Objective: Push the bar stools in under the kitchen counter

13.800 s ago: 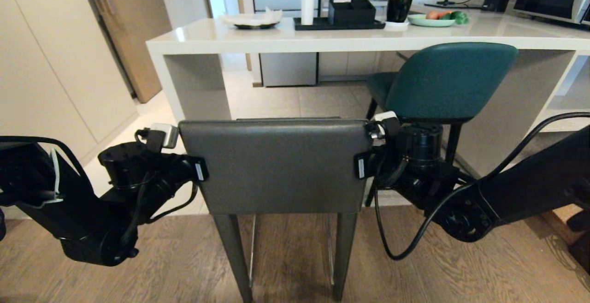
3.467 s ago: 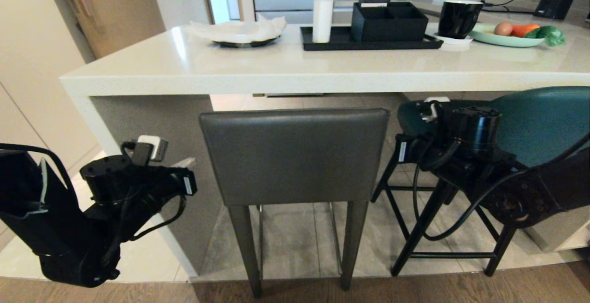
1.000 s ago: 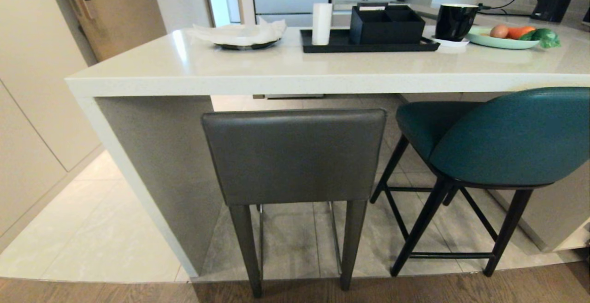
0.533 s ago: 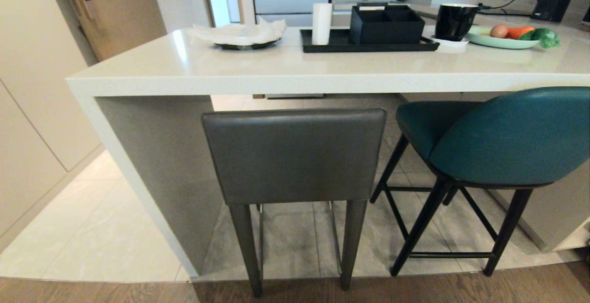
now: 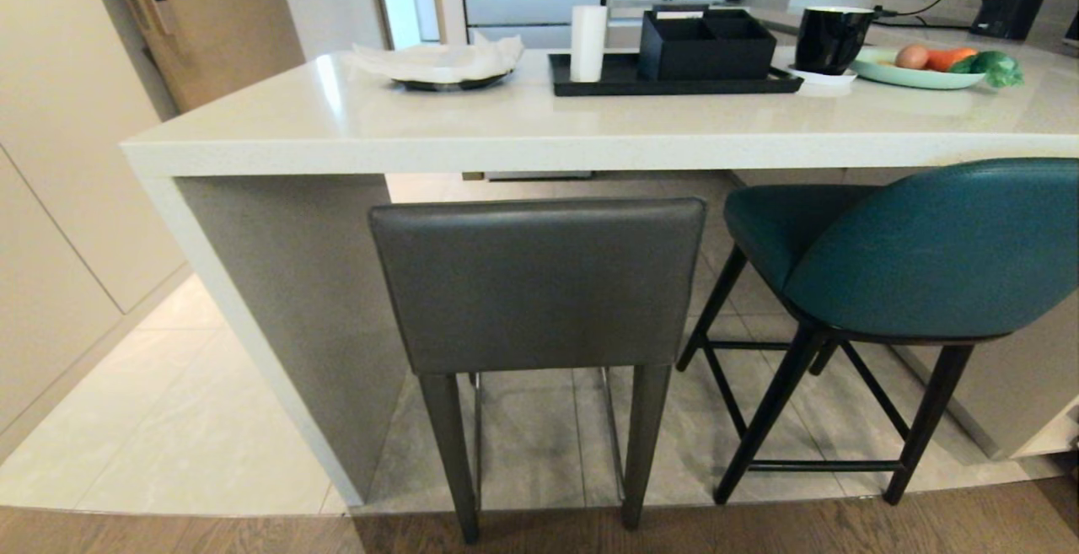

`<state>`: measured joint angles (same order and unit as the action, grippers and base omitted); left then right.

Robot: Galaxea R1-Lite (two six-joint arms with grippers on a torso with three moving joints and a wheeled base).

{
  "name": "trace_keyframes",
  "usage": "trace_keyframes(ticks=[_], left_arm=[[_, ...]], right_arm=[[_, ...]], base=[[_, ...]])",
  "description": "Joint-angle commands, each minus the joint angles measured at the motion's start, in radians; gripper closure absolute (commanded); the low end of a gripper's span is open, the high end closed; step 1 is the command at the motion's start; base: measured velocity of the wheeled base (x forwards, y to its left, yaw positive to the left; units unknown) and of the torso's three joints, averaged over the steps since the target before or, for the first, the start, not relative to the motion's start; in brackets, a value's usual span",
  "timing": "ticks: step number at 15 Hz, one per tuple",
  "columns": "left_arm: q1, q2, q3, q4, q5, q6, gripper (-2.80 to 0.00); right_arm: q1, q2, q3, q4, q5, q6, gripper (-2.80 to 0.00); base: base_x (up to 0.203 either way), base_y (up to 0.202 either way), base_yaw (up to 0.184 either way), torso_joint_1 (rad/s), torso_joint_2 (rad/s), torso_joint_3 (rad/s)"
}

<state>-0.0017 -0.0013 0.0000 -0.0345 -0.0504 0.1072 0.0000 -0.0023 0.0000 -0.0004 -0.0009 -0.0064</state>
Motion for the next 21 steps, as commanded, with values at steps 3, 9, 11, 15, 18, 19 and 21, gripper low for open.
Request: trace_keyframes(ticks=[3,9,11,15,18,19,21], left_arm=[[0.000,0.003,0.025,-0.002,0.000,-0.006,0.00],[0.000,0.003,0.040,-0.085,0.007,-0.038,0.00],[0.000,0.003,0.040,-0.087,0.007,-0.034,0.00],[0.000,0.003,0.040,-0.088,0.009,-0.044,0.00],[0.000,0.003,0.040,-0.089,0.014,-0.070,0.00],[0.000,0.003,0.040,-0.090,0.023,-0.073,0.00],[0.000,0.003,0.040,-0.090,0.029,-0.075,0.00]], right_arm=[[0.000,0.002,0.002,-0.001,0.001,-0.001,0.00],[0.000,0.002,0.002,-0.001,0.001,0.000,0.00],[0.000,0.002,0.002,-0.001,0.001,0.000,0.00],[0.000,0.002,0.002,-0.001,0.001,0.000,0.00],[0.000,0.002,0.002,-0.001,-0.001,0.002,0.00],[0.000,0.002,0.002,-0.001,-0.001,0.002,0.00],[0.000,0.002,0.002,-0.001,-0.001,0.002,0.00]], base=[[0.000,0.000,0.000,0.000,0.00,0.000],[-0.036,0.000,0.001,0.005,0.00,-0.001],[-0.198,0.000,-0.004,0.006,0.00,0.006],[-0.067,0.000,0.001,-0.002,0.00,0.001],[0.000,0.000,0.000,0.000,0.00,0.000],[0.000,0.000,0.000,0.000,0.00,0.000],[0.006,-0.024,0.008,0.005,0.00,0.003]])
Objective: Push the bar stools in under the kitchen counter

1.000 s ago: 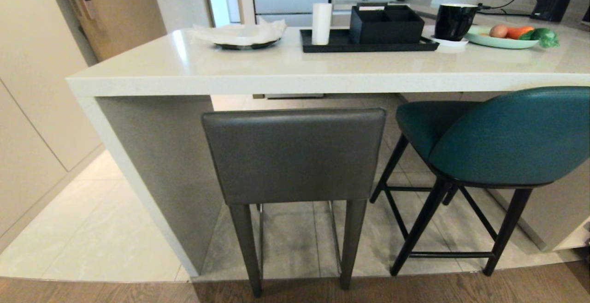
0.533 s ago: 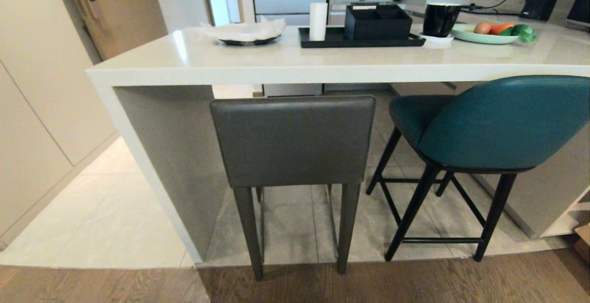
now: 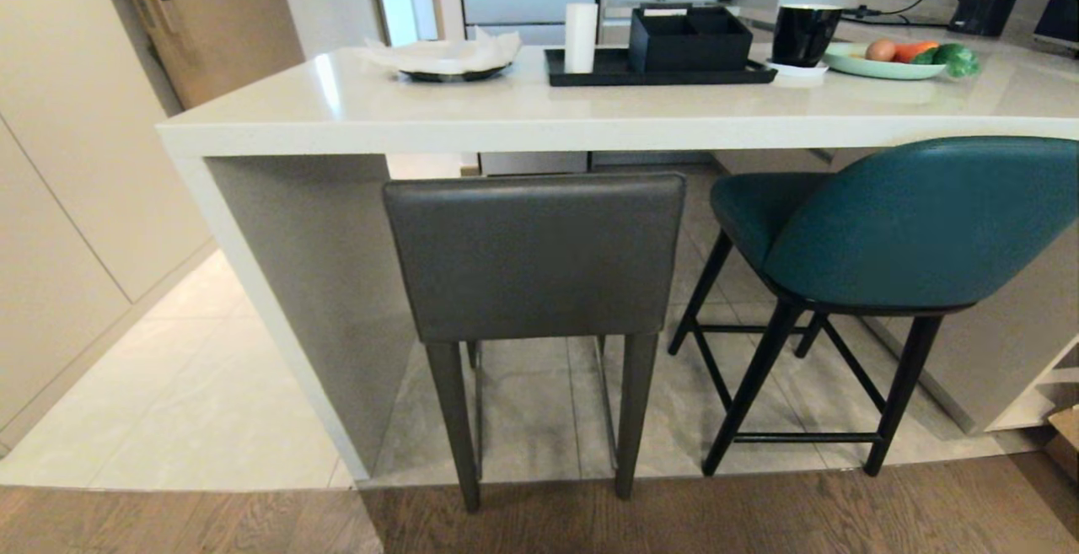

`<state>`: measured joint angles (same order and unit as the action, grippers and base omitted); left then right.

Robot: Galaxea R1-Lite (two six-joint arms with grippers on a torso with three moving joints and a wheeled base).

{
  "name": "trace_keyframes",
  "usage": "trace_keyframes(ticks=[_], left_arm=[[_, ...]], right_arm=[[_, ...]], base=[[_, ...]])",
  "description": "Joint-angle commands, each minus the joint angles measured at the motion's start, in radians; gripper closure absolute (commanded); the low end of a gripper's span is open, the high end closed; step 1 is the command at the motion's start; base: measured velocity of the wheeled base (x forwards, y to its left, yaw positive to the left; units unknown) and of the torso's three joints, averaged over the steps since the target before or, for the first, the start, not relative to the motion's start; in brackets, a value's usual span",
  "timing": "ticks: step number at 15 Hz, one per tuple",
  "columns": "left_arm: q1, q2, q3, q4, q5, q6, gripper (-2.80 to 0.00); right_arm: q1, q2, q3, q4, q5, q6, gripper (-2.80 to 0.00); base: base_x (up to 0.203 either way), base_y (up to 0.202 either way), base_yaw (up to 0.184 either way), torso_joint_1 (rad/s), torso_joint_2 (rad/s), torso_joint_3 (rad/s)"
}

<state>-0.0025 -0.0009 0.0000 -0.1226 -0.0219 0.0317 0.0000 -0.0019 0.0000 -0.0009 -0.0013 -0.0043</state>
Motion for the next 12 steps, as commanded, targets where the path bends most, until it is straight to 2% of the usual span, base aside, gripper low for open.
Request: trace_keyframes(ticks=[1,12], left_arm=[[0.001,0.002,0.040,-0.002,0.000,0.001,0.00],[0.001,0.002,0.040,-0.002,0.002,-0.004,0.00]], right_arm=[[0.000,0.002,0.002,-0.001,0.000,0.000,0.00],[0.000,0.002,0.002,-0.001,0.000,0.001,0.00]], base=[[0.005,-0.082,0.007,0.002,0.00,0.007],[0.000,-0.191,0.001,0.001,0.00,0.004]])
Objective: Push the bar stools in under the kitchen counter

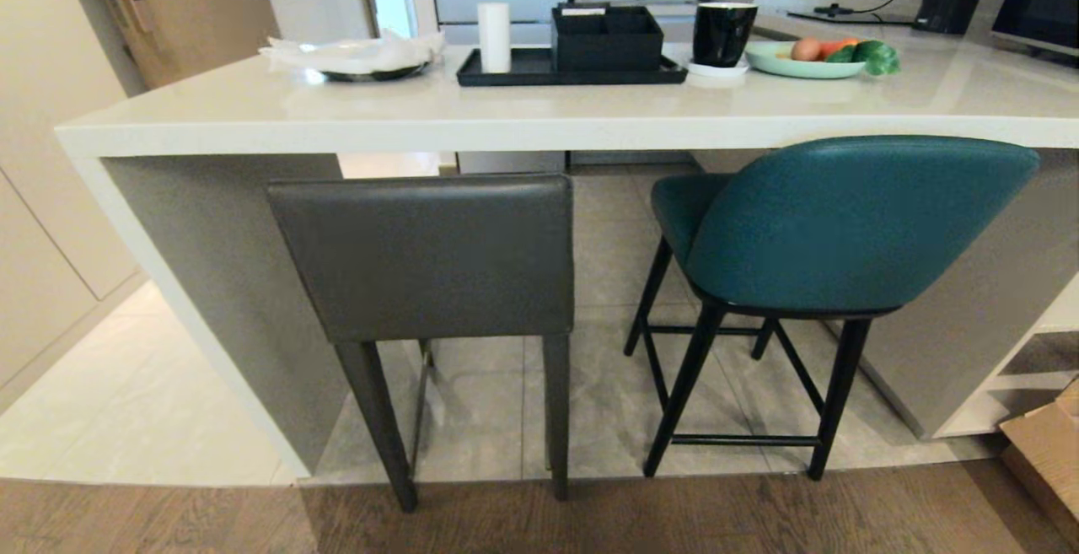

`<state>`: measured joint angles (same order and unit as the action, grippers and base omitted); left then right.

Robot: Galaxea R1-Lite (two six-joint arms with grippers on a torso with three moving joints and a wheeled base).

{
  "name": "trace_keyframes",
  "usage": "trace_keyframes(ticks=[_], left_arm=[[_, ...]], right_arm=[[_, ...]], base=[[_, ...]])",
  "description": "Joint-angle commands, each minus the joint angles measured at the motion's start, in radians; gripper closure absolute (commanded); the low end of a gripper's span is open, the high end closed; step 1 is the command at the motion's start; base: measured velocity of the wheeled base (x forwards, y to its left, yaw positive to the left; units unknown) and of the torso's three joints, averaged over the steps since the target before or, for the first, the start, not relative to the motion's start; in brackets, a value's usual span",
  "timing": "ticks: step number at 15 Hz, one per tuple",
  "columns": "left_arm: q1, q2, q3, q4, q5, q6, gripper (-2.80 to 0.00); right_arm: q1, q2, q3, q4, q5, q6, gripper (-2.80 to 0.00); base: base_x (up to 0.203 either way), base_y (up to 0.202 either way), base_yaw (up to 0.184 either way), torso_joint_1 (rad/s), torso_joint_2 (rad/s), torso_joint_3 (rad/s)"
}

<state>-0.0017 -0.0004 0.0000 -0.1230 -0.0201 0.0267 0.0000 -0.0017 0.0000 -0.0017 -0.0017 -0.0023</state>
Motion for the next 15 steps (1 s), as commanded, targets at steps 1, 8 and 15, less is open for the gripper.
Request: trace_keyframes(ticks=[1,8,15], left_arm=[[0.000,0.002,0.040,-0.001,0.000,-0.002,0.00],[-0.001,0.002,0.040,-0.003,0.011,-0.022,0.00],[-0.001,0.002,0.040,-0.003,0.011,-0.022,0.00]], right_arm=[[0.000,0.002,0.002,0.000,0.000,-0.001,0.00],[0.000,0.002,0.002,0.000,0.000,-0.001,0.00],[0.000,0.002,0.002,0.000,0.000,0.001,0.00]], base=[[0.000,-0.195,0.000,0.003,0.00,-0.002],[0.040,-0.162,0.000,0.002,0.00,0.002],[0.000,0.000,0.000,0.018,-0.05,-0.036]])
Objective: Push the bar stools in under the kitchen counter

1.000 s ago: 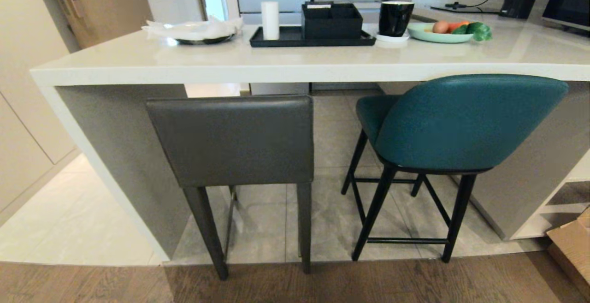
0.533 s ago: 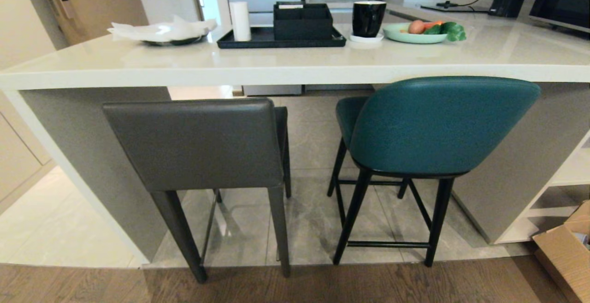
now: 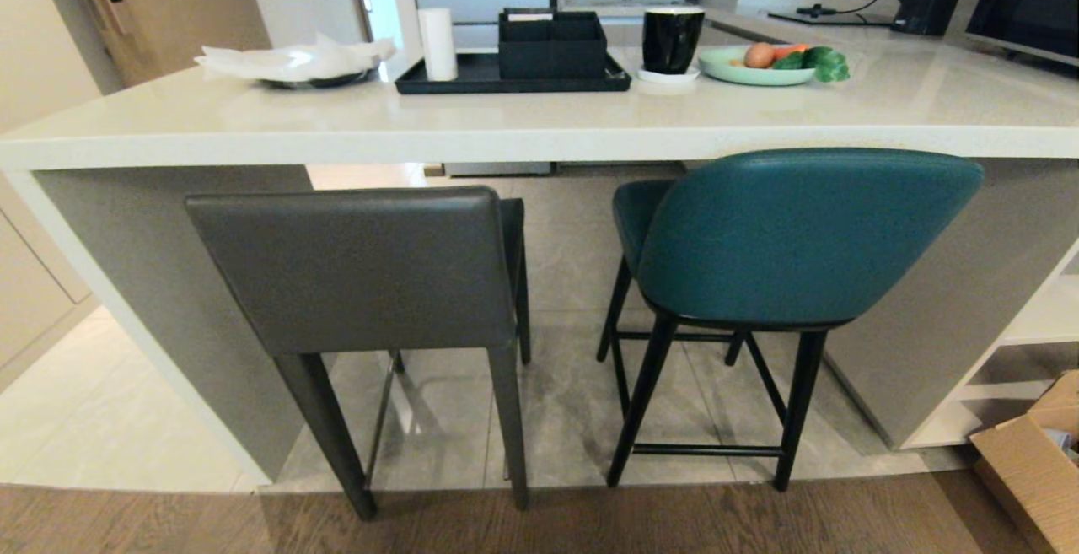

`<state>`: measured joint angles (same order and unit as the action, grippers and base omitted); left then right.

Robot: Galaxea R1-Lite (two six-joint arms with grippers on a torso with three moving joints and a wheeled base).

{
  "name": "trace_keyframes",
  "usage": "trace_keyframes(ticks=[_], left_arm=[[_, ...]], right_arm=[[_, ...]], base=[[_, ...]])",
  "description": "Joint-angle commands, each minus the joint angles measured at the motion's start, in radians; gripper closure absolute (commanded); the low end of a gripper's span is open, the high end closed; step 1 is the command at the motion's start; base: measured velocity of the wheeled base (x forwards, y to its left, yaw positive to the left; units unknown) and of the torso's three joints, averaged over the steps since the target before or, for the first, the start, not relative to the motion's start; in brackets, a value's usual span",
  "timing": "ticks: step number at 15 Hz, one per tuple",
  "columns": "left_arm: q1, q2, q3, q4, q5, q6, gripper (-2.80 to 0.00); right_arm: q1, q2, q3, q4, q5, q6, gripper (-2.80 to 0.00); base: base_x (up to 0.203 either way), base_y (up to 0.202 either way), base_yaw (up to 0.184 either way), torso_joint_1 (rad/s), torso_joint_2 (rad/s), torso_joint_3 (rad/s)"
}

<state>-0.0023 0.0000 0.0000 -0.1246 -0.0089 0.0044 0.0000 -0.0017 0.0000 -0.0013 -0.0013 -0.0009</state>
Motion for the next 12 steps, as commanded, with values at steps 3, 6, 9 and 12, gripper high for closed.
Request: trace_keyframes(ticks=[3,6,9,12], left_arm=[[-0.001,0.002,0.040,-0.001,0.000,0.000,0.00],[-0.001,0.002,0.040,-0.001,0.000,0.000,0.00],[-0.001,0.002,0.040,-0.001,0.000,0.000,0.00],[-0.001,0.002,0.040,-0.001,0.000,0.000,0.00]], right_arm=[[0.000,0.002,0.002,0.000,0.000,-0.001,0.00],[0.000,0.002,0.002,0.000,0.000,-0.001,0.00],[0.000,0.002,0.002,0.000,0.000,0.001,0.00],[0.000,0.002,0.002,0.000,0.000,0.001,0.00]], base=[[0.000,0.000,0.000,0.138,-0.38,-0.256],[0.000,0.000,0.000,0.167,-0.45,-0.281],[0.000,0.000,0.000,0.064,-0.16,-0.097],[0.000,0.000,0.000,0.014,-0.03,-0.013]])
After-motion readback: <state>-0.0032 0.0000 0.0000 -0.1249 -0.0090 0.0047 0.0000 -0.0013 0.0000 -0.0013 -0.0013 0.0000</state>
